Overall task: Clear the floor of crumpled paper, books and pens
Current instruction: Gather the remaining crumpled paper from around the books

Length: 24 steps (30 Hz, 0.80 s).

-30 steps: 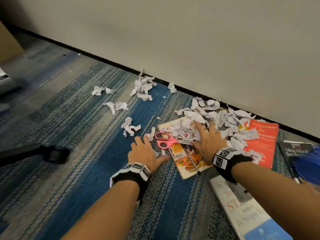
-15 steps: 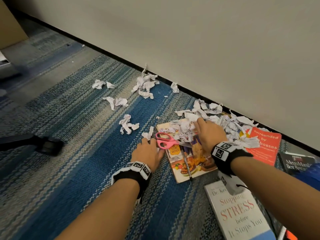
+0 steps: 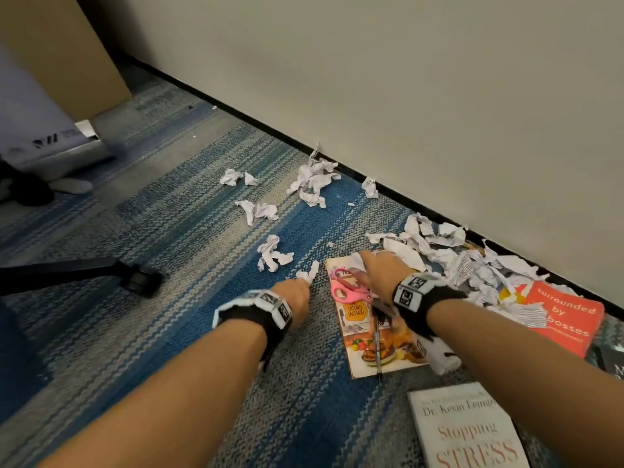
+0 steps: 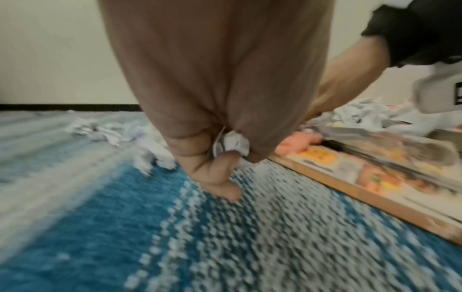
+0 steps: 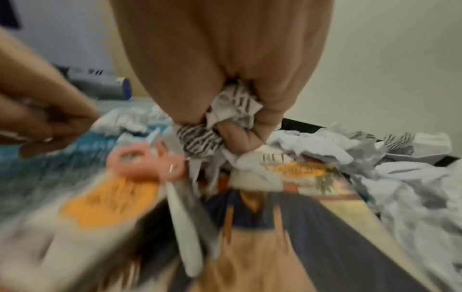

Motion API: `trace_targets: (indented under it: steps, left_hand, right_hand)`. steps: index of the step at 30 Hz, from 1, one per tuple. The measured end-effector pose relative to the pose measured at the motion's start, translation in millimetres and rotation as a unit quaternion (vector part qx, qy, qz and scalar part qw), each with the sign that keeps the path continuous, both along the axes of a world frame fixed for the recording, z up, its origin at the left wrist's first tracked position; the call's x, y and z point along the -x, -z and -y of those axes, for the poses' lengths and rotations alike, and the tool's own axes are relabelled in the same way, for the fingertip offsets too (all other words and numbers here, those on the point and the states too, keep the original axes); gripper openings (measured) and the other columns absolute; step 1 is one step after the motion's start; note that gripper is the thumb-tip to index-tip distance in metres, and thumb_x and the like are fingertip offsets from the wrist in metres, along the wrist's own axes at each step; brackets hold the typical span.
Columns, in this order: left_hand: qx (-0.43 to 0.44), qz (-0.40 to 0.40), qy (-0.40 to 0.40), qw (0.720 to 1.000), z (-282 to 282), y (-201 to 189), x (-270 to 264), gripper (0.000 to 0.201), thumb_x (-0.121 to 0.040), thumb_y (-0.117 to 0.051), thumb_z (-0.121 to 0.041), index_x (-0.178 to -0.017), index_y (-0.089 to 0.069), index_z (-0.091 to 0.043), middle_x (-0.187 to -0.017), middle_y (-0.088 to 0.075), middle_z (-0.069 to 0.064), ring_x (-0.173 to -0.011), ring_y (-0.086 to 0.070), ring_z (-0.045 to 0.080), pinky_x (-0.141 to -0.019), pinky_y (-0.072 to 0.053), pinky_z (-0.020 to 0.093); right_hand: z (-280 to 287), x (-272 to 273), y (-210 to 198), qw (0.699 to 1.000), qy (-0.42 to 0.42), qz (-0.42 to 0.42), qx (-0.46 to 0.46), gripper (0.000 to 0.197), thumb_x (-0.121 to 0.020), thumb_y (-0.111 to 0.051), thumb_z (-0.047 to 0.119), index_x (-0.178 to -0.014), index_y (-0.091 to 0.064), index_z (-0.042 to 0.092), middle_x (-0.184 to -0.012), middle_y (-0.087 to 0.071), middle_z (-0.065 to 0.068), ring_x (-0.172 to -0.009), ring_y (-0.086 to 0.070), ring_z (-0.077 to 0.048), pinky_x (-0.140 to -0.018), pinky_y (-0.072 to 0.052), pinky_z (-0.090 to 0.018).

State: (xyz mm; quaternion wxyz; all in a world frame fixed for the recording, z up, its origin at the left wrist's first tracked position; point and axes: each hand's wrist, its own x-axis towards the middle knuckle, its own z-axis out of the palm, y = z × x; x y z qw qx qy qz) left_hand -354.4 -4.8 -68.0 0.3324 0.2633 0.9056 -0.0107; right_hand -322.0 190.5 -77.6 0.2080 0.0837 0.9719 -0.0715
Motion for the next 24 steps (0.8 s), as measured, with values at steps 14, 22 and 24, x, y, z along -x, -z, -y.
trace_targets:
  steps: [14, 22, 24]
  left_hand:
    - [-0.028, -0.172, -0.186, 0.967, 11, 4, 57, 0.124, -0.059, -0.041, -0.094, -0.143, -0.024, -0.005, -0.139, -0.036, 0.020, -0.125, -0.039, 0.038, -0.099, -0.043, 0.048]
    - [-0.057, -0.237, -0.209, 0.947, -9, 55, 59, 0.082, -0.087, -0.045, -0.067, -0.139, -0.028, -0.006, -0.131, -0.035, 0.018, -0.119, -0.039, 0.036, -0.082, -0.050, 0.039]
    - [-0.059, -0.253, -0.205, 0.944, -3, 62, 71, 0.062, -0.092, -0.042, -0.061, -0.128, -0.038, -0.010, -0.129, -0.036, 0.018, -0.117, -0.040, 0.036, -0.076, -0.051, 0.041]
  right_hand:
    - [5, 75, -46, 0.999, -0.009, -0.004, -0.033, 0.045, -0.094, -0.049, 0.046, -0.100, -0.059, 0.003, -0.101, -0.064, -0.017, -0.100, -0.059, -0.035, -0.076, -0.046, -0.035]
    - [20, 67, 7, 0.994, 0.102, -0.034, 0.022, 0.065, -0.088, -0.047, 0.062, -0.129, -0.040, 0.013, -0.133, -0.039, -0.016, -0.109, -0.056, -0.037, -0.086, -0.049, -0.044]
    - [26, 63, 15, 0.996, 0.071, -0.060, -0.008, 0.077, -0.081, -0.041, 0.075, -0.134, -0.034, 0.019, -0.134, -0.036, -0.016, -0.111, -0.054, -0.037, -0.086, -0.051, -0.047]
